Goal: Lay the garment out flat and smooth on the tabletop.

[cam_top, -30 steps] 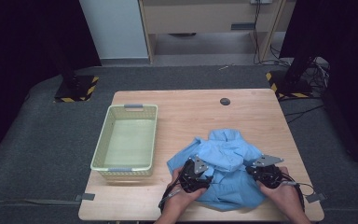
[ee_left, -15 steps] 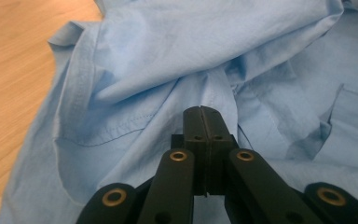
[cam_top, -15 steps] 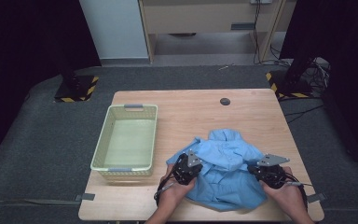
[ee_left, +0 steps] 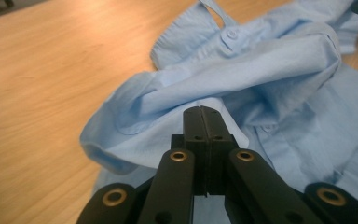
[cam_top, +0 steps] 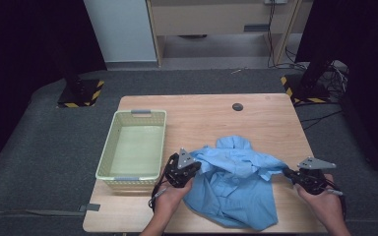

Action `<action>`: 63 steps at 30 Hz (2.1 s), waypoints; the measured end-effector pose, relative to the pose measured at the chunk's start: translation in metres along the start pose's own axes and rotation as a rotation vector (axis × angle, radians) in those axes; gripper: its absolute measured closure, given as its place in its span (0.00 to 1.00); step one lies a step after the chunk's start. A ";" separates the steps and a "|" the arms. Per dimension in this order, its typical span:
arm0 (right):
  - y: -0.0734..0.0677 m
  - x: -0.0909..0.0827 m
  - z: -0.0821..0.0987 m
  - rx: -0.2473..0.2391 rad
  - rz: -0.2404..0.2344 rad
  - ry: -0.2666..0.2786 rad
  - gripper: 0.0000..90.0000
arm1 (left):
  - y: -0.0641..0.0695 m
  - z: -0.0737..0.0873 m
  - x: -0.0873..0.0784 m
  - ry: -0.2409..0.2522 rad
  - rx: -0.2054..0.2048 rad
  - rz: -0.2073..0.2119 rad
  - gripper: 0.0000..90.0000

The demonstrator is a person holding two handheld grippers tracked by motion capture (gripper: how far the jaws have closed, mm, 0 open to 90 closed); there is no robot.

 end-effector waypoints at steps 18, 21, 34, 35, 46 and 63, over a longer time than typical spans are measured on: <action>-0.024 -0.009 -0.012 0.012 -0.028 0.071 0.66 | 0.001 0.010 0.005 -0.034 0.003 0.007 1.00; -0.039 0.002 -0.012 -0.019 -0.055 0.041 0.62 | 0.001 0.011 0.006 -0.039 0.002 0.011 1.00; -0.041 0.026 0.000 -0.149 -0.019 -0.102 0.98 | 0.000 0.012 0.006 -0.036 -0.005 0.007 1.00; -0.036 0.025 0.001 -0.152 -0.015 -0.104 0.98 | -0.001 0.012 0.005 -0.035 -0.004 0.004 1.00; 0.023 0.022 0.010 -0.066 0.088 -0.107 0.99 | -0.003 0.012 0.004 -0.030 -0.019 -0.001 1.00; -0.091 0.021 -0.001 -0.141 -0.129 -0.088 0.60 | 0.003 0.016 0.006 -0.039 -0.012 0.011 1.00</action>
Point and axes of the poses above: each handheld gripper's, and its own axes: x roughly forward along the jaws, z roughly out of its underside, y roughly to its right, the point moved 7 cm from there along x, roughly forward along the jaws, and after that the axes turned 2 degrees about y, right-handed, at the moved point
